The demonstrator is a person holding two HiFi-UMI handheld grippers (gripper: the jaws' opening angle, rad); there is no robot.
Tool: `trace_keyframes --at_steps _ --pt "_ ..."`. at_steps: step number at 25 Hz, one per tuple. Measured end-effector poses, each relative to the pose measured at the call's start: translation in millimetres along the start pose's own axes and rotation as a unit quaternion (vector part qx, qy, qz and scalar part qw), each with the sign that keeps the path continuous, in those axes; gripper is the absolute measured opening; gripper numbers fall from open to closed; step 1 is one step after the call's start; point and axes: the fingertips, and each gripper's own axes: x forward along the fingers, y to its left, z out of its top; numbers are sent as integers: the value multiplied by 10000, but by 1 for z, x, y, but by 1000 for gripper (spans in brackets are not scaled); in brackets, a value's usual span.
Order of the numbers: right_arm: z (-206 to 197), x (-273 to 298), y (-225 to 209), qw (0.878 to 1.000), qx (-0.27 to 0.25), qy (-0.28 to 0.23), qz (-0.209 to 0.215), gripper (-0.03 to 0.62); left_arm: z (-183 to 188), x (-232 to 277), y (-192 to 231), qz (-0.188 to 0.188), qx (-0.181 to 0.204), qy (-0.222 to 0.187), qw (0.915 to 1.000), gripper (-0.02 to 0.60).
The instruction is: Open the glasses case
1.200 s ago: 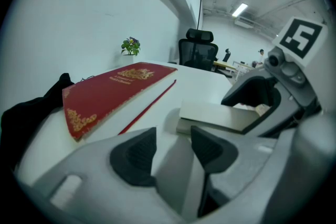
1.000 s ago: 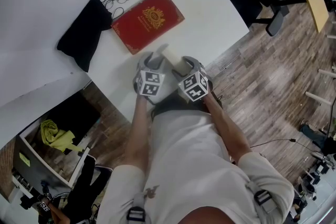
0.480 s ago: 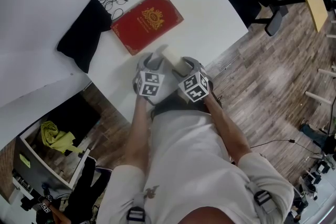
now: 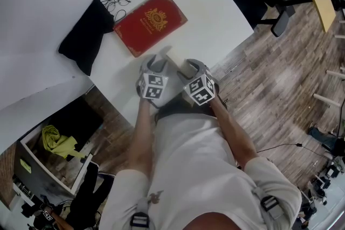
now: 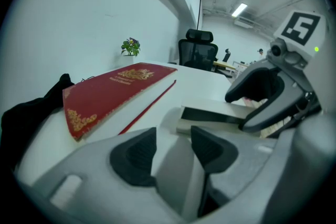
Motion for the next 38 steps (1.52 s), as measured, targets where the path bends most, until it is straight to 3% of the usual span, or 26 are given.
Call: trace_keyframes --at_steps 27,38 --pt "8 -12 -4 9997 54 -221 -3 155 -6 -2 1 26 -58 147 9999 207" --pt "9 -15 -7 9996 84 -279 -4 125 -2 1 1 39 5 15 10000 207"
